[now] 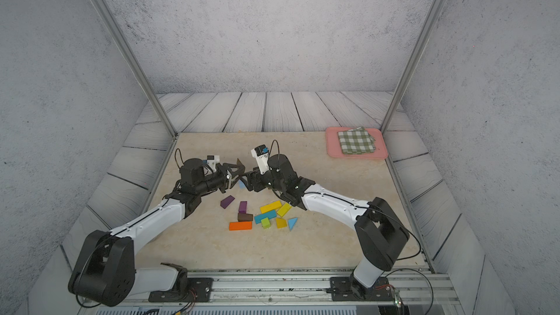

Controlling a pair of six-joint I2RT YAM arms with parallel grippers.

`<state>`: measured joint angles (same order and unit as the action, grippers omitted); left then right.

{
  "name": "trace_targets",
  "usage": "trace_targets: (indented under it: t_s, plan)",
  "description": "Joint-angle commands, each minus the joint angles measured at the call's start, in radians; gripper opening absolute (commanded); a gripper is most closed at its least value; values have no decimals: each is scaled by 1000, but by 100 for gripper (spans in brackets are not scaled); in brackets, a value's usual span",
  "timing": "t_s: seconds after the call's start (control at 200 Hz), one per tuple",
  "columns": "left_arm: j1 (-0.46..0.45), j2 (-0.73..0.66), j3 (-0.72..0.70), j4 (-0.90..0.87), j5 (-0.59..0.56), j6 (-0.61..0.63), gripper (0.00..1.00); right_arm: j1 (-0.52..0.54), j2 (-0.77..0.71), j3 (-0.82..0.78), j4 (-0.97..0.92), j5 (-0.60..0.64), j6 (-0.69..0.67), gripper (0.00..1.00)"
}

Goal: Assemble a small pinwheel with building blocks
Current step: Assemble the building block at the center of the board.

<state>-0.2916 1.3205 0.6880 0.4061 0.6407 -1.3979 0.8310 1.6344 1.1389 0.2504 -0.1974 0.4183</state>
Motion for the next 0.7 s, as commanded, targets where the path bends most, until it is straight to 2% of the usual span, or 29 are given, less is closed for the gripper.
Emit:
trace_targets:
  t_s: [0.0,0.145,0.325,0.5,0.696]
  plan:
    - [-12,-29,-24,88,3,-87,19,-1,50,-13,117,69,-5,72]
    - [-14,-46,-23,85,0,-112,19,-1,83,-9,164,48,-20,70]
    - [-14,-28,-15,124,16,-143,20,-1,77,-98,314,32,-26,68]
    - [-29,-22,-4,125,14,-156,20,-1,93,-72,300,32,-37,72]
    - [-51,-36,10,96,2,-149,21,-3,132,-35,289,36,-34,72]
